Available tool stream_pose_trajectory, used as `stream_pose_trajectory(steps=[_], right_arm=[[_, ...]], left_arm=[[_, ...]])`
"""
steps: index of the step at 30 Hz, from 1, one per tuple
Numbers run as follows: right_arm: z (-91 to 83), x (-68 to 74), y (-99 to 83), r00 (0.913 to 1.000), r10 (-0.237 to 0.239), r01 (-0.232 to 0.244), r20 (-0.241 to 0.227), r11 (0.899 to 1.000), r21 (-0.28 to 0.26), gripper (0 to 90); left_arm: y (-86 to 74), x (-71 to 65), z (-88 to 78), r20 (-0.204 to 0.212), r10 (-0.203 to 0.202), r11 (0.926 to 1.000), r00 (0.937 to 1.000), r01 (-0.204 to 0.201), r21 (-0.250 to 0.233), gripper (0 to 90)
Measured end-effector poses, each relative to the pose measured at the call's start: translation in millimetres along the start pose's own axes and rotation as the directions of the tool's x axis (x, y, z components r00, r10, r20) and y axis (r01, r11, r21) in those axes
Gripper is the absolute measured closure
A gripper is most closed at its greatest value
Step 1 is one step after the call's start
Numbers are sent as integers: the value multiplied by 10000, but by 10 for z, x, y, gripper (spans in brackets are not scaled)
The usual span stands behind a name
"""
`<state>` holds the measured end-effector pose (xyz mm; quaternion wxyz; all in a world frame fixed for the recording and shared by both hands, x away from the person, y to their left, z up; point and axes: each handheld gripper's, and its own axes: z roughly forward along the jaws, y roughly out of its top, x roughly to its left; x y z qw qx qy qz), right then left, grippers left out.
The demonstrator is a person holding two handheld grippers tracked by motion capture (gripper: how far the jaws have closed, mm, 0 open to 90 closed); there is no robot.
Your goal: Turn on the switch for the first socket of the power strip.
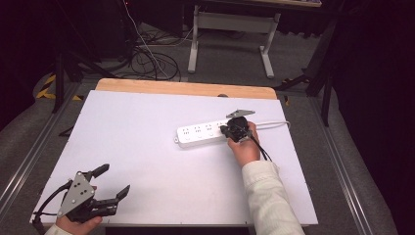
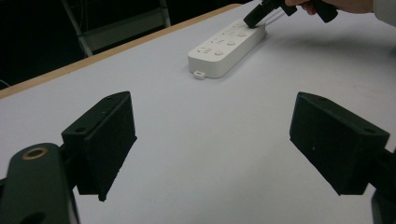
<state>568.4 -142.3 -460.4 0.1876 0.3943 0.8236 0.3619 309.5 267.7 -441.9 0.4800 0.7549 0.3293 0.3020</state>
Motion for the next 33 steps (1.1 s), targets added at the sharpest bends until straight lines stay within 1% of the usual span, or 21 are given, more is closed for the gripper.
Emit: stream_pose_trajectory(steps=[1,3,5,7,11,13,15,17,19,23,31,33], right_arm=[[0,5,0,10000,-40,40,35,10000,4,900],[2,6,1,10000,44,-44,57,10000,43,900],[1,13,2,9999,-51,51,93,10000,59,900],[0,11,-6,10000,-19,19,96,10000,-9,900],[-15,-11,3,9992,390,-391,-74,9992,-80,900],[-39,-9,28,9994,346,-346,-20,9994,-100,900],[-89,7,59,9994,331,-334,-70,9981,-517,900],[-151,23,106,9992,293,-317,-281,9957,-870,900],[-185,40,133,9991,265,-295,-333,9955,-904,900],[-280,73,175,9995,32,-64,-311,9944,-1057,900],[-457,84,222,9995,-116,72,-303,9903,-1390,900],[-506,91,230,9994,-96,44,-334,9885,-1514,900]], left_arm=[[0,0,1,3,2,10000,10000,-2,2,150],[0,-1,2,10,1,10000,10000,-1,7,149],[0,0,0,11,4,10000,10000,-4,0,149],[0,3,-3,-12,19,10000,10000,-19,-25,150],[4,11,-1,0,-69,10000,10000,69,-30,149],[7,5,2,17,-108,9999,9999,108,-61,149],[9,3,2,18,-100,9999,9999,100,-81,149],[9,5,4,34,-127,9999,9999,127,-69,149],[10,3,4,35,-117,9999,9999,117,-65,150],[13,3,7,47,-113,9999,9999,113,-70,149],[13,3,8,34,-109,9999,9999,109,-53,149],[13,0,10,32,-112,9999,9999,113,-58,149]])
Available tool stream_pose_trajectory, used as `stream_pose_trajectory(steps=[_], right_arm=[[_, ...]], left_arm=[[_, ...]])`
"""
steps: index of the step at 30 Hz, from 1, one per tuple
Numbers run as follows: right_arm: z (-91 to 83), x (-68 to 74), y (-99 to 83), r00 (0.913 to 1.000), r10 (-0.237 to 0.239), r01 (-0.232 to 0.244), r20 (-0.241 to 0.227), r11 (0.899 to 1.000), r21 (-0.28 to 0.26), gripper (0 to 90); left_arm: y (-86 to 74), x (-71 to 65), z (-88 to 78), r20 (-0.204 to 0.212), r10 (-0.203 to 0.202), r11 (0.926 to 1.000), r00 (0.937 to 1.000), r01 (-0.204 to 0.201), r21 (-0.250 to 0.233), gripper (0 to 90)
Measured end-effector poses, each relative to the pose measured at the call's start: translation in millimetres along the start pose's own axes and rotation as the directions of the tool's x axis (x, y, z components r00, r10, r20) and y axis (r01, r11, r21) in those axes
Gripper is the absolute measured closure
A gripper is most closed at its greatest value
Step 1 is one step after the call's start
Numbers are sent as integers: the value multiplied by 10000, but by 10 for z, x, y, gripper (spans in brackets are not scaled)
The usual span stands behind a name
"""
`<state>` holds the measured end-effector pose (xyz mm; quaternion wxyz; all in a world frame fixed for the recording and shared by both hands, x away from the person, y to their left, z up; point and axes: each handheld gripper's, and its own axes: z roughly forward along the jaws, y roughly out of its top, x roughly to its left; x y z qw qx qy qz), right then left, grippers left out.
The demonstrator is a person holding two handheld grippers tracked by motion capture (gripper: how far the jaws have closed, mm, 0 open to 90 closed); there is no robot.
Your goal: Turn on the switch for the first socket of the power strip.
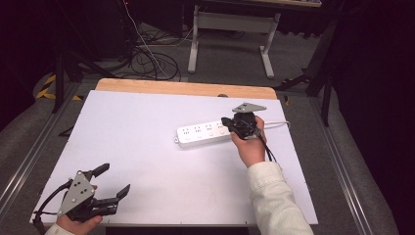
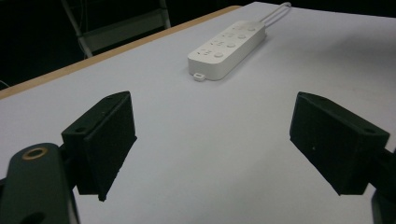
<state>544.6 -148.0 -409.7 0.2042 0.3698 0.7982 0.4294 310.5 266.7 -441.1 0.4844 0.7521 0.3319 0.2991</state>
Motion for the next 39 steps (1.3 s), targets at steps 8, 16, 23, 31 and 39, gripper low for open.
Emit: stream_pose_trajectory(steps=[8,16,23,31,39], right_arm=[[-77,35,20,9997,-168,166,-152,9998,-89,900],[-200,71,47,9990,-334,321,-309,9986,-414,900],[-458,137,77,9964,-525,468,-659,9952,-859,900],[-740,216,52,9933,-693,587,-921,9918,-1139,861],[-986,294,-36,9869,-1053,896,-1226,9878,-1275,698]], left_arm=[[2,-2,7,-5,10,10000,10000,-10,4,149],[2,-1,0,-2,22,10000,10000,-22,-13,149],[6,-5,5,8,8,10000,10000,-8,-14,149],[8,-10,10,2,33,10000,10000,-33,22,149],[9,-9,7,-3,18,10000,10000,-18,9,149]])
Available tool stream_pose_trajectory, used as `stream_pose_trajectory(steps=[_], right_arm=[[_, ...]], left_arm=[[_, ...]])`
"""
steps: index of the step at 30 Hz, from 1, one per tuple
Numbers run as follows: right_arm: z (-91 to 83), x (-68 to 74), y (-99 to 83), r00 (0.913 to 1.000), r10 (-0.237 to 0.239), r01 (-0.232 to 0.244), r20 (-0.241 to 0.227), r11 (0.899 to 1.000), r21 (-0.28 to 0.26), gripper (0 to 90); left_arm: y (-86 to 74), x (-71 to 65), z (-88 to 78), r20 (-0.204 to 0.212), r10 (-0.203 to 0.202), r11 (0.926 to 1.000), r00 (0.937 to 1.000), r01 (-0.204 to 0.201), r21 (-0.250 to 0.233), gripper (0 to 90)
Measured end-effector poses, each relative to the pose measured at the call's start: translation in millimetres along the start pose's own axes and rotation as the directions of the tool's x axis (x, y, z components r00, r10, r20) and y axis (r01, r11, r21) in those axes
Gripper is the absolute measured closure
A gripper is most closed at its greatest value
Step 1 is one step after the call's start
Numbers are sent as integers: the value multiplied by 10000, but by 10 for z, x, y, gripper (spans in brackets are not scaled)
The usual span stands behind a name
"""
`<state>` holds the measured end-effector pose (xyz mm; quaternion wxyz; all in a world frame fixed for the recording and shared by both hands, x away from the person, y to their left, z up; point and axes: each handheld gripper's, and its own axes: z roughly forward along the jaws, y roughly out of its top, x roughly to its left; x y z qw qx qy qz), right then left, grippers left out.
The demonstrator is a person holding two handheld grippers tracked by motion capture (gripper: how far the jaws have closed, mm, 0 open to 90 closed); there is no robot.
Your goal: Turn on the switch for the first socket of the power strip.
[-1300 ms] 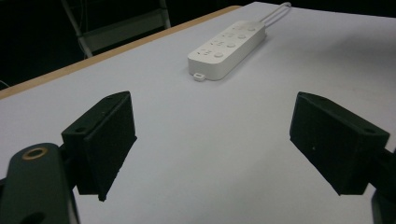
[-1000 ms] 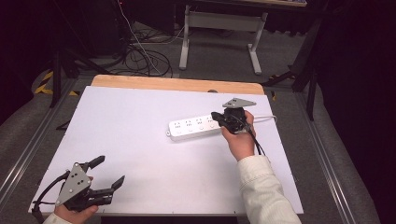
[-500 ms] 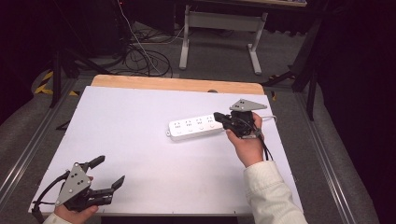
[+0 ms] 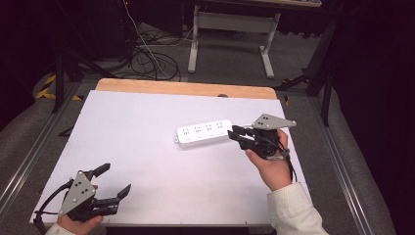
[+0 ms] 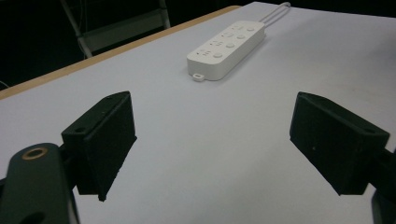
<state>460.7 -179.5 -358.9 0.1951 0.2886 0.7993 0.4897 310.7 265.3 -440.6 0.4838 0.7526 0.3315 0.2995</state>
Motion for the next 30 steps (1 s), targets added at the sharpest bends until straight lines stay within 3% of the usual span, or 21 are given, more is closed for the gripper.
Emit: stream_pose_trajectory(steps=[12,24,30], right_arm=[[-290,64,-260,9996,-127,128,-235,9999,61,511],[-381,145,-561,9991,-193,194,-390,9998,28,307],[-383,171,-720,9985,-36,31,-545,10000,-85,289]], left_arm=[[4,-5,1,34,-24,10000,10000,24,10,149],[2,-13,-2,10,37,10000,10000,-37,44,149],[1,-14,-2,9,46,10000,10000,-46,46,149]])
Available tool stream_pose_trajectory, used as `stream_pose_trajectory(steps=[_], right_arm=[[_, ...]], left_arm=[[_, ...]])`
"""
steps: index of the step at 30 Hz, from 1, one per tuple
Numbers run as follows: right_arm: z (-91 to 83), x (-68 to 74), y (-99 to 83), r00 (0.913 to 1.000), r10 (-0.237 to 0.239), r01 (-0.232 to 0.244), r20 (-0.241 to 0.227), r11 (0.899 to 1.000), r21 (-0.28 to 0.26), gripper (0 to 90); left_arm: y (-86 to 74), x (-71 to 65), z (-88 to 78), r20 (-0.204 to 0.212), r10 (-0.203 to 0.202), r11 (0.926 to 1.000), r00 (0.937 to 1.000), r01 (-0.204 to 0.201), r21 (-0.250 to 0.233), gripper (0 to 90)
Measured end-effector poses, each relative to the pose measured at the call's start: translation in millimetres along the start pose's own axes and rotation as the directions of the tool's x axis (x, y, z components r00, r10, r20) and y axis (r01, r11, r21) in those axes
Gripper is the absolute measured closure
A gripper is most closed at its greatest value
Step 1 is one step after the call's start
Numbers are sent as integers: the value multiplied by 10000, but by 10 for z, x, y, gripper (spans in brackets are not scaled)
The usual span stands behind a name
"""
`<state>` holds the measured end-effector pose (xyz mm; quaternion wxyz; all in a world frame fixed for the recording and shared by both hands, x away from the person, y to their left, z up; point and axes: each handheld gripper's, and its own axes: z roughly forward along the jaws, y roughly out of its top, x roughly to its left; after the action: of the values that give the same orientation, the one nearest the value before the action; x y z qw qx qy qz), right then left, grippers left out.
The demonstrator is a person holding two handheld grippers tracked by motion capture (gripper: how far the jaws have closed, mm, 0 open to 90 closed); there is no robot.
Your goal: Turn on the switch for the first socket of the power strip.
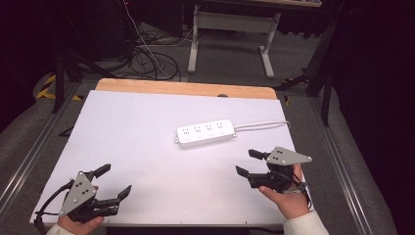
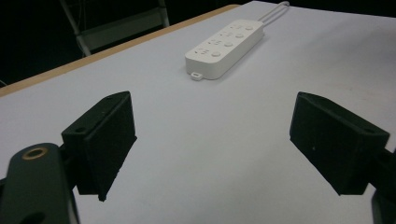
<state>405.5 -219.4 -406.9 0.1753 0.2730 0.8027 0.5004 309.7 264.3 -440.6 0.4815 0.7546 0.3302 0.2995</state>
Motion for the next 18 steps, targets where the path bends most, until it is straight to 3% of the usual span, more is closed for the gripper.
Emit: stream_pose_trajectory(steps=[6,12,18], right_arm=[[26,27,-174,9998,96,-98,-181,9999,-89,258],[55,38,-372,9999,97,-97,-64,10000,-18,234],[78,25,-554,9992,391,-391,-10,9989,248,200]], left_arm=[[-1,1,-1,-8,2,10000,10000,-2,-2,149],[-4,1,0,-7,24,10000,10000,-24,17,149],[-9,3,3,2,-17,10000,10000,17,26,149]])
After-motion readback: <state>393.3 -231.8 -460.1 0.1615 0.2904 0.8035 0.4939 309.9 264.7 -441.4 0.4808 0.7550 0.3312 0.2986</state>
